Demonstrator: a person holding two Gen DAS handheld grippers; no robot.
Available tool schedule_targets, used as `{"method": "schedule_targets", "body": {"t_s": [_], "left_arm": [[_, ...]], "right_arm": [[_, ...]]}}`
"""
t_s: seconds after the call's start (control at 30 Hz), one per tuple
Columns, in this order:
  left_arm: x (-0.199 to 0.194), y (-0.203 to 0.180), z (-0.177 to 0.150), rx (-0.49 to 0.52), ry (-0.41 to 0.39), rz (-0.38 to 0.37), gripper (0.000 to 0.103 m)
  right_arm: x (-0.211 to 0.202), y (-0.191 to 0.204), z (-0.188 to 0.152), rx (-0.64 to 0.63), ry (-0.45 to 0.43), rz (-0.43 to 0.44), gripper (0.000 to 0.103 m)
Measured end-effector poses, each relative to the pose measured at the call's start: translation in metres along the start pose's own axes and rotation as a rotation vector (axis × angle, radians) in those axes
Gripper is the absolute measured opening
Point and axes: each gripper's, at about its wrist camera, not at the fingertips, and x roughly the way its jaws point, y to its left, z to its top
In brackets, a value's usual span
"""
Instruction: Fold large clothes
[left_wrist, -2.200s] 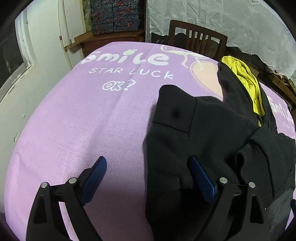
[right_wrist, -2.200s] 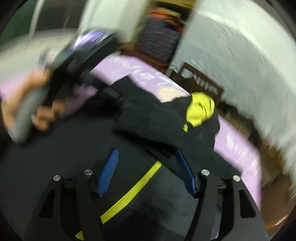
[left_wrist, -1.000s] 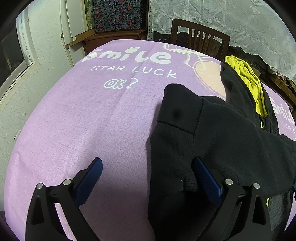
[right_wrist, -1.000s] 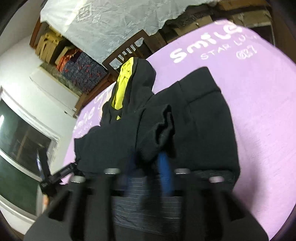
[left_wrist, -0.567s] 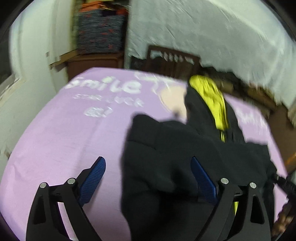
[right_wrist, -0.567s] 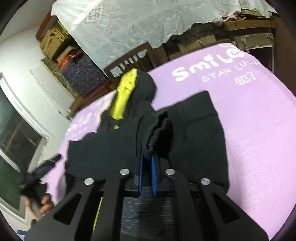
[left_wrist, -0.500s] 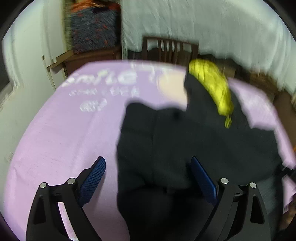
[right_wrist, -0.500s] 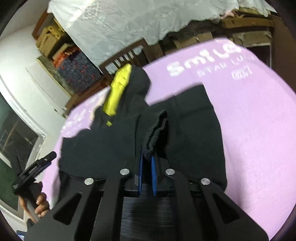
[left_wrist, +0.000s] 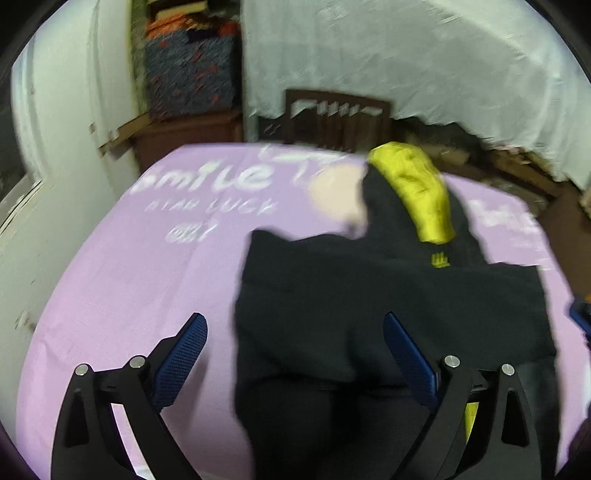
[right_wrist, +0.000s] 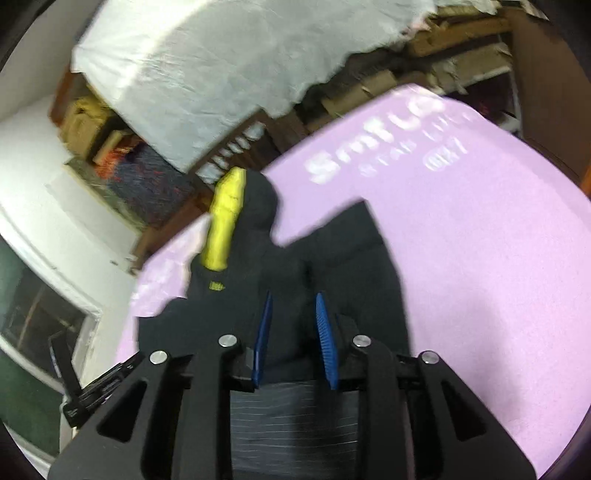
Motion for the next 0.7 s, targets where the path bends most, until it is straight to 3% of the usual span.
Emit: {"method": "schedule_targets", "body": {"t_s": [0.07,0.2,0.33,0.4,0.53,0.7], "left_arm": [[-0.003,-0.017,-0.001,0.059,-0.007,-0.011,0.096],[0.021,-0.039,-0.013,0.152,0.038,0.062,0.096],[0.047,-0.038,-0.02,0.174,0.104,0.1,0.099],[0.048,-0.035,-0.021,0.169,0.105,0.097,0.099],[0.047,-0.033,-0.023,0.167,0.1,0.099,0.1],[0.03,-0.041,-0.024,0.189,0.053,0.086,0.099]], "right_arm": [[0.005,0.02,-0.002,-0.07,0.015,-0.002,0.025],[0.034,0.055,-0.006,-0.21,0.054,-0.05,0.025],[0.067,0.05,-0.018,-0.237,0.111,-0.097,0.025],[0.089,0.04,-0.028,-0.257,0.211,-0.139,0.021],[0.088,0.033,-0.027,-0.232,0.205,-0.086,0.021],[0.077,0.05,-0.034,-0.328,0.158,-0.148,0.022]]}}
